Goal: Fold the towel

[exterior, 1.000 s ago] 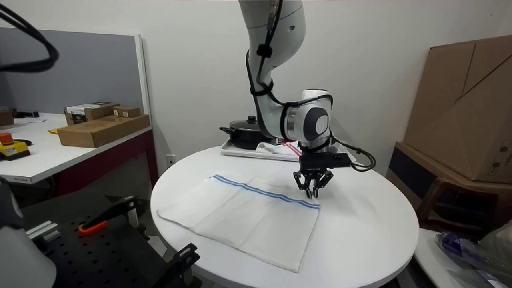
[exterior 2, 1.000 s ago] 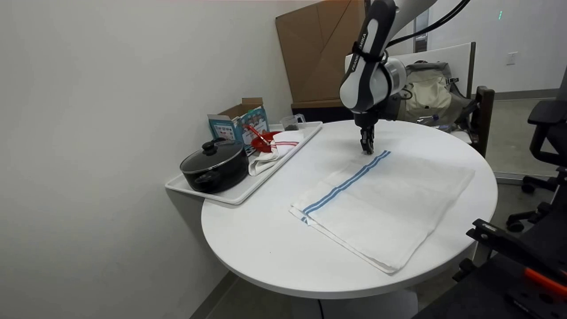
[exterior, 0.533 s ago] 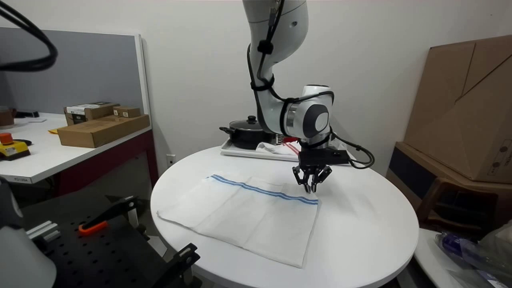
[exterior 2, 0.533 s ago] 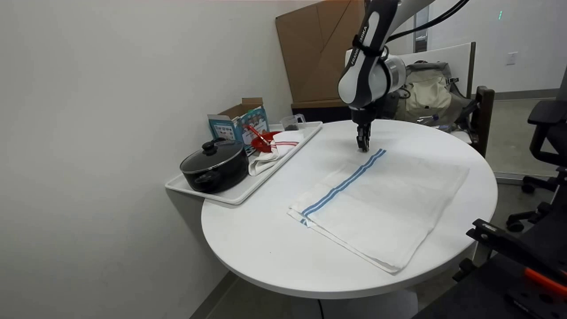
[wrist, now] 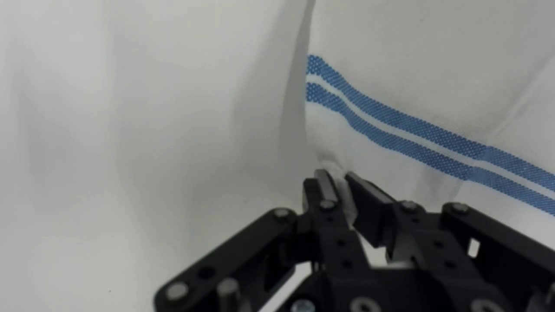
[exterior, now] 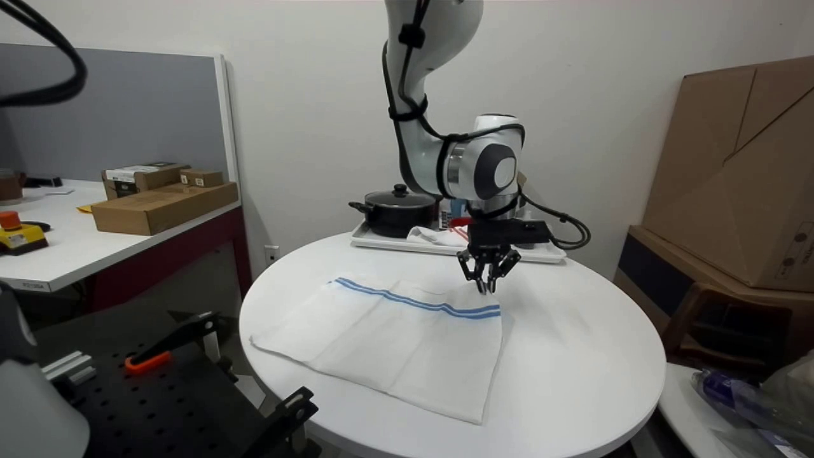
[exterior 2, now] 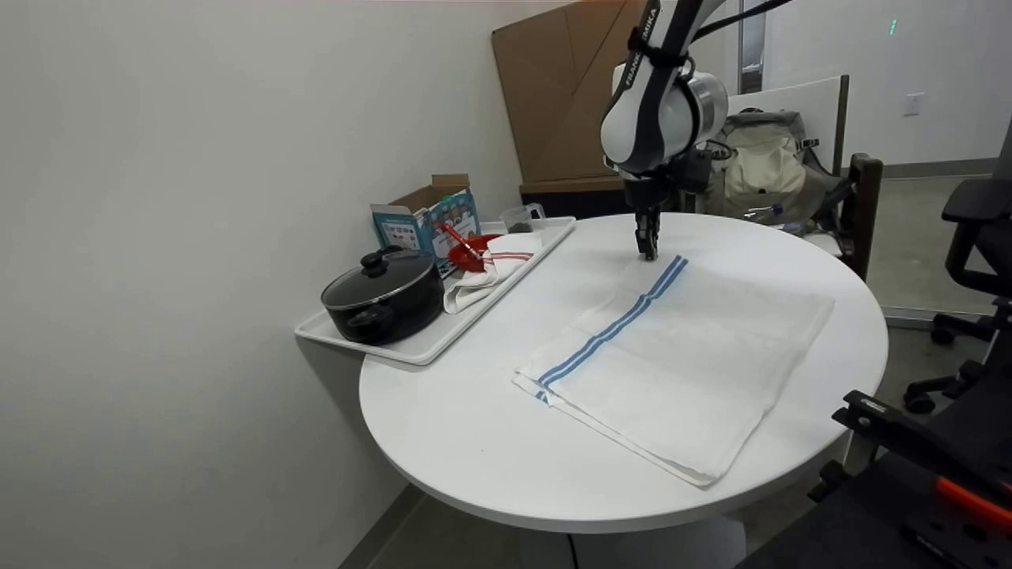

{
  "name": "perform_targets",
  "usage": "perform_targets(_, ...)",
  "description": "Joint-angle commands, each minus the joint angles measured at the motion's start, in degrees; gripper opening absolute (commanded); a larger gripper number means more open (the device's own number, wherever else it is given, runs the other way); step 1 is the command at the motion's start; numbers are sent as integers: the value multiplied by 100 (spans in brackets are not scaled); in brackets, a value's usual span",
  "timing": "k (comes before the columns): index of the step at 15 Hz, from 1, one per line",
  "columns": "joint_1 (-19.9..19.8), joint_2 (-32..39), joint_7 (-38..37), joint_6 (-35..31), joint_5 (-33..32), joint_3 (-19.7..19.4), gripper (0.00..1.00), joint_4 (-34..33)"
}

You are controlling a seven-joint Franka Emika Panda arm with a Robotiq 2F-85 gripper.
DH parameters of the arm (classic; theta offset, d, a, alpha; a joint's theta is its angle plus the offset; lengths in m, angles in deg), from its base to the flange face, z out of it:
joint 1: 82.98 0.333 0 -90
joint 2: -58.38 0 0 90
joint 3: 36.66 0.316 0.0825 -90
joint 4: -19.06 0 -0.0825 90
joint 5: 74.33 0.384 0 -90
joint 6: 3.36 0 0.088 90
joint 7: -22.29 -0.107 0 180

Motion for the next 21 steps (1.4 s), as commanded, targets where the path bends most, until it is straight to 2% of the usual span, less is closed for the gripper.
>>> perform_targets(1, 185, -674, -245, 267, -36, -89, 3, 715)
perform_targets(8, 304, -1605, -729, 613, 142, 63, 3, 1638)
perform_targets(13, 336, -2226, -1053, 1380, 717, 327, 3, 2009)
perform_targets(16, 535, -2346, -1786, 1758, 1146, 258, 3, 2028)
perform_targets(21, 900, -2195, -3221, 1819, 1224, -59, 3, 1984)
